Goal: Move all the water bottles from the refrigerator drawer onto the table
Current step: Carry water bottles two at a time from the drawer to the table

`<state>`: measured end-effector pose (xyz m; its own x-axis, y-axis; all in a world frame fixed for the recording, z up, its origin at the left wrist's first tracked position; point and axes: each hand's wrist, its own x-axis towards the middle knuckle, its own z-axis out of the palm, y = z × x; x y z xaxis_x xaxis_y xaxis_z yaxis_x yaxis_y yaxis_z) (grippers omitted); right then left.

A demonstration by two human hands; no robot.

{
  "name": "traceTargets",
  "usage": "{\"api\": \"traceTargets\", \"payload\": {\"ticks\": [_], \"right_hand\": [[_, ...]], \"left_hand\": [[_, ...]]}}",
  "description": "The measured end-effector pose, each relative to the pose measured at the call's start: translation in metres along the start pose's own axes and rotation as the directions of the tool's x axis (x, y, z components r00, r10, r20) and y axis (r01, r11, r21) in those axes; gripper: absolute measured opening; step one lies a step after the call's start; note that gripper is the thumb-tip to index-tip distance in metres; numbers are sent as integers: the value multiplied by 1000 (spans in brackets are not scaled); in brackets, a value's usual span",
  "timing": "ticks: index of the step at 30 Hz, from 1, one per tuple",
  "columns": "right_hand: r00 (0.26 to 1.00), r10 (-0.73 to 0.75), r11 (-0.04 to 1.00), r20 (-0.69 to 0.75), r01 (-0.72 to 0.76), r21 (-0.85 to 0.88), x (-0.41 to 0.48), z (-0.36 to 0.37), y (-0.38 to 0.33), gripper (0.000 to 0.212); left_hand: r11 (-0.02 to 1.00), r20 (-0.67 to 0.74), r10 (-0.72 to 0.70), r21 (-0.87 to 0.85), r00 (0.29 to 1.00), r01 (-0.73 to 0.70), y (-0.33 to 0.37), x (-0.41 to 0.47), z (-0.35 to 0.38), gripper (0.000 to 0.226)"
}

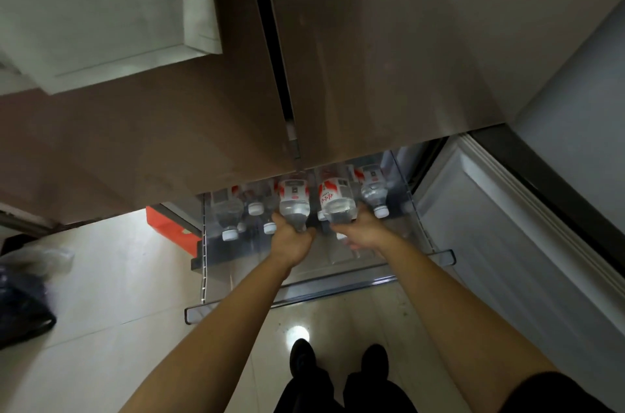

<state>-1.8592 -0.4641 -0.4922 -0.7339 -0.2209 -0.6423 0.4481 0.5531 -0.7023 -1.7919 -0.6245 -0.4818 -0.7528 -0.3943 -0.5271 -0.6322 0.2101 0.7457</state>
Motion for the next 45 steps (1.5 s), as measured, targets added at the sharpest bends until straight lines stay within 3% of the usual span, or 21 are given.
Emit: {"api": "traceTargets", "payload": {"ticks": [3, 5, 10, 14, 19, 22, 28, 32, 35, 38, 42, 45], "right_hand": [[997, -44, 990, -60, 35, -140, -9, -4, 4, 104], [993, -103, 964, -57, 86, -251, -19, -9, 6, 107], [963, -251, 890, -93, 193, -413, -53, -28, 5, 87], [917, -366, 865, -160, 272, -421, -75, -48, -12, 76], [904, -384, 832, -189, 250, -496, -89, -58, -38, 69], [904, -381, 812, -194, 227, -538, -90, -52, -47, 41], [891, -392, 813, -228, 220, -540, -88, -37, -48, 28], [871, -426, 842, -245, 282, -460, -84, -26, -42, 24], [883, -410, 822, -228, 249, -512, -75, -12, -30, 51], [926, -326, 850, -189, 199, -488, -67, 0, -15, 83], [916, -361, 902, -174, 297, -312, -56, -1, -6, 104], [907, -382, 915, -180, 343, -214, -52, -2, -3, 106]], "left_hand": [[970, -108, 89, 236, 990, -62, 0, -14, -14, 74], [917, -205, 144, 396, 968, -52, 0, -26, -27, 77], [802, -292, 352, 585, 890, -125, 6, -63, -42, 77], [799, -302, 438, 563, 847, -212, 22, -77, -51, 66], [738, -188, 446, 631, 875, -241, 42, -82, -61, 57], [660, -116, 471, 704, 875, -262, 50, -82, -64, 49], [644, 18, 383, 711, 923, -281, 47, -74, -57, 45], [680, -4, 396, 673, 918, -290, 32, -70, -58, 38], [721, -27, 457, 597, 889, -352, 21, -63, -61, 39], [828, -12, 417, 416, 909, -375, 7, -58, -56, 58], [845, 106, 382, 362, 918, -393, -16, -49, -52, 90], [882, 128, 377, 253, 917, -398, -24, -41, -47, 92]]}}
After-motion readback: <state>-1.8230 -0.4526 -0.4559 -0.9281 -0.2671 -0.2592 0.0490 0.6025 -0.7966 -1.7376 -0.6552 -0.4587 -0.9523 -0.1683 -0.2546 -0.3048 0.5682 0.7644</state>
